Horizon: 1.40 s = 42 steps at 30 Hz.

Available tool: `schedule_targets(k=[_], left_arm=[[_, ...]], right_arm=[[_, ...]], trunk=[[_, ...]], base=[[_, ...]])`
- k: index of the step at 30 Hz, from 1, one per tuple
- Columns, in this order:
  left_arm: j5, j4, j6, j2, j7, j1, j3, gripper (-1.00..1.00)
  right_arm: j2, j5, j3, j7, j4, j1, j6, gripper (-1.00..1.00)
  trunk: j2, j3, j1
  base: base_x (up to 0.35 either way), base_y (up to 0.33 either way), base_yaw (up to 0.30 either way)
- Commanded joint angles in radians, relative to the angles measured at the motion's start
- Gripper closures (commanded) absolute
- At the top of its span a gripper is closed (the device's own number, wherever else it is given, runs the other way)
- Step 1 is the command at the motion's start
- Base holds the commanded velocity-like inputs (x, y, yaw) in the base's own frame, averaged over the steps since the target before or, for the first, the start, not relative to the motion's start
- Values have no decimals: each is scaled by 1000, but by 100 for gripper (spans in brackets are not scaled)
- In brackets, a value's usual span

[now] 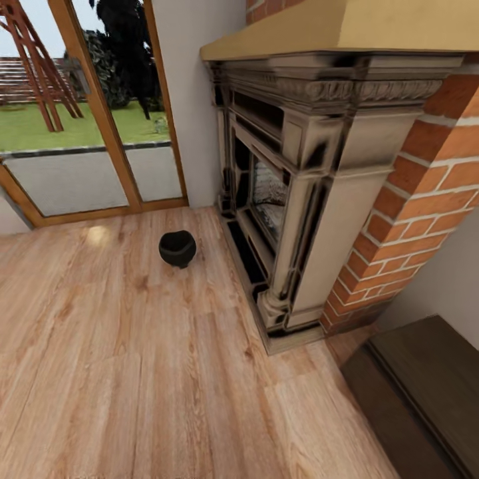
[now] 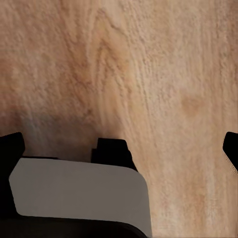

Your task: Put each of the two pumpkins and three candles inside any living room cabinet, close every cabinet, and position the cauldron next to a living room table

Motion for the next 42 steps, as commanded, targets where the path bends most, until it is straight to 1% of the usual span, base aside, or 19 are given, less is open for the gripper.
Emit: schedule_targets(k=[1, 4, 6, 8, 11, 13, 19, 24, 26, 30, 42], left_arm=[[0, 0, 10, 0, 0, 0, 1, -100], [1, 1, 26, 1, 1, 0, 1, -100], [2, 3, 44, 0, 4, 0, 1, -100], [3, 7, 88, 3, 4, 0, 6, -100], [3, 10, 173, 7, 4, 0, 29, -100], [2, 9, 193, 4, 1, 0, 36, -100], [2, 9, 201, 5, 0, 0, 41, -100], [1, 8, 201, 4, 0, 0, 41, -100], [7, 9, 199, 8, 1, 6, 45, -100], [7, 9, 199, 8, 1, 26, 44, -100], [7, 9, 199, 8, 1, 32, 46, -100]], right_arm=[[1, 0, 0, -1, 0, 0, 0, -100], [4, -3, 0, -16, 1, 0, 2, -100], [6, -4, 0, -62, 1, 1, 3, -100], [6, -4, 0, -104, 1, 1, 3, -100], [6, -5, 0, -144, 1, 1, 4, -100], [6, -5, 0, -151, 2, 1, 3, -100], [7, -4, -1, -154, 1, 1, 2, -100], [7, -2, -1, -149, 1, 1, 2, -100], [3, -1, 2, -142, 6, -3, 3, -100], [4, 0, 3, -141, 6, -3, 3, -100], [5, 0, 3, -145, 6, -1, 3, -100]], trunk=[[0, 1, 0], [0, 2, 0], [0, 3, 0], [0, 4, 0], [0, 6, 0], [0, 8, 0], [0, 16, 0], [0, 22, 0], [0, 22, 0], [0, 22, 0], [0, 22, 0]], base=[[0, 0, 290], [0, 0, 290], [0, 0, 290], [0, 0, 290], [0, 0, 281], [0, 0, 237], [0, 0, 161], [0, 0, 58], [0, 0, 6], [0, 0, 0], [0, 0, 0]])
